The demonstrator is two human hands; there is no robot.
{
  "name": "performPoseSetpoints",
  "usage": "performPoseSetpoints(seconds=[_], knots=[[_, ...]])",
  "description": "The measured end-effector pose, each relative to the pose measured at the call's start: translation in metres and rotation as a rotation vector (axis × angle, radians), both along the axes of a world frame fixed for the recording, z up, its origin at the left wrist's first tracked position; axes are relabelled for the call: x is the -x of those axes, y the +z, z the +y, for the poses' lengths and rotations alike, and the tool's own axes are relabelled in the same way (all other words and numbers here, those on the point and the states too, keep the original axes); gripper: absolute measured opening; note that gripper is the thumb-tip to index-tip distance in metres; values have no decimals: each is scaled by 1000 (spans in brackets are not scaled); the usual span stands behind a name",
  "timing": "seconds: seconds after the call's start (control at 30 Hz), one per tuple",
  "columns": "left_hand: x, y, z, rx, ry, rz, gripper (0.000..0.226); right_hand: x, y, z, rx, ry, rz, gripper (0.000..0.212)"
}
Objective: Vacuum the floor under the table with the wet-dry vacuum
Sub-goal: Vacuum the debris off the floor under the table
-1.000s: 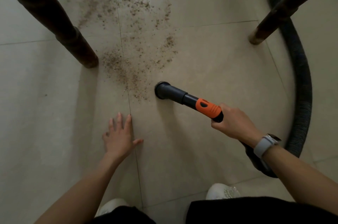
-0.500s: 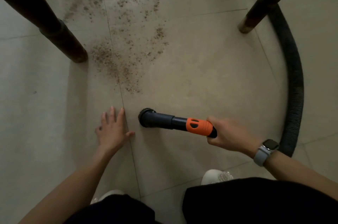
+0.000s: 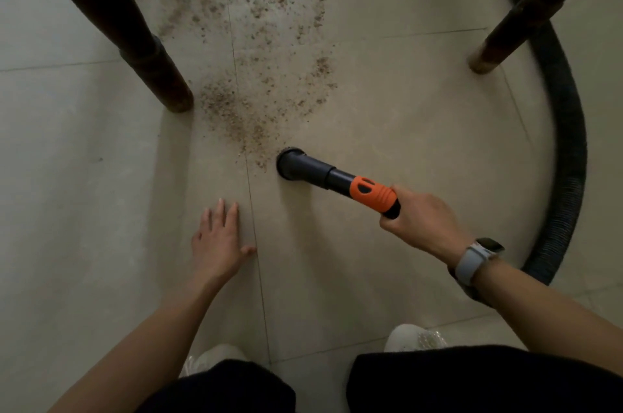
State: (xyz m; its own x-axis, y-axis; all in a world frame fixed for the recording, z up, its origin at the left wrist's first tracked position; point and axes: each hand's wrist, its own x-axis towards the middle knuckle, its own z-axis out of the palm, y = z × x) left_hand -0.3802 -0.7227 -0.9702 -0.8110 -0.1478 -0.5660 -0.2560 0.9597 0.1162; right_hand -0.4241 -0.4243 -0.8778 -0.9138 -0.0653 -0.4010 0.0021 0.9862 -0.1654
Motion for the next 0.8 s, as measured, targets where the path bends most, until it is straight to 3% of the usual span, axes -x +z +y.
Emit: performPoseSetpoints(seconds=[0.27,0.67,0.8], knots=[[0,-1,-1,0,129,-13,101,1,-5,-35,53,106,-16,24],[0,1,-3,-19,135,-19,100,45,4,-91,65,165,-63,30],[0,4,-5,-10,117,-11,100,29,5,-91,93,225,-125,23]])
